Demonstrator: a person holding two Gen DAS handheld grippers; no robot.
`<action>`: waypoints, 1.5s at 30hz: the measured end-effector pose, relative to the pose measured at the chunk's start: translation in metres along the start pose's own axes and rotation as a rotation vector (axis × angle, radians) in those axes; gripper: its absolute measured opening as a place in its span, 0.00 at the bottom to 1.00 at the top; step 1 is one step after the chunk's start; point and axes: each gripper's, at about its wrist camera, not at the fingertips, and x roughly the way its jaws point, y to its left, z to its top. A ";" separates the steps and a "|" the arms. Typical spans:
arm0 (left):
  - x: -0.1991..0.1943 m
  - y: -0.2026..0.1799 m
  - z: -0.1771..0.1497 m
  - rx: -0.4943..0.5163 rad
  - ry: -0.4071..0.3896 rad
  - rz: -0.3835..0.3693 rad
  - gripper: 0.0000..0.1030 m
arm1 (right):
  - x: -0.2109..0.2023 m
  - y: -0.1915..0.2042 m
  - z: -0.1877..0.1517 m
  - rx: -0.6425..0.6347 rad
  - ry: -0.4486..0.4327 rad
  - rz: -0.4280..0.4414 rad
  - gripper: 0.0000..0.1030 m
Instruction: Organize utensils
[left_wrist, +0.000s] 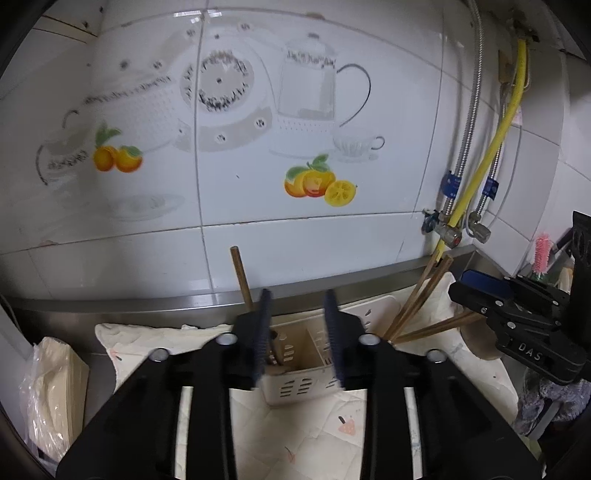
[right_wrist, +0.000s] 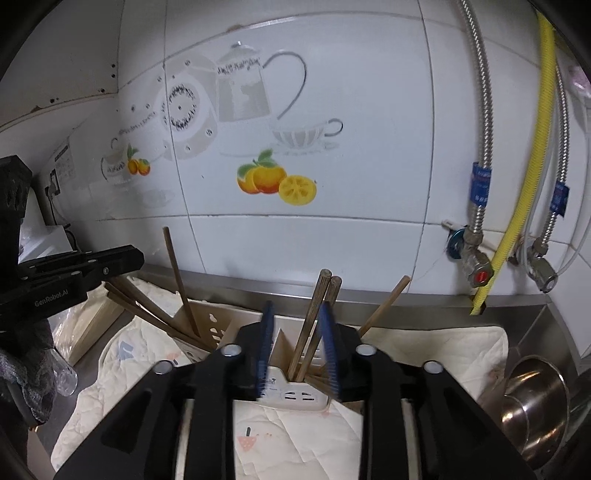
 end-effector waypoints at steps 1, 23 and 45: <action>-0.004 0.000 -0.002 -0.002 -0.004 0.003 0.37 | -0.003 0.001 0.000 -0.002 -0.006 -0.001 0.33; -0.085 0.005 -0.089 -0.032 -0.072 0.088 0.94 | -0.071 0.032 -0.070 0.003 -0.059 -0.022 0.84; -0.132 -0.005 -0.151 -0.037 -0.086 0.150 0.95 | -0.110 0.053 -0.121 0.002 -0.071 -0.123 0.93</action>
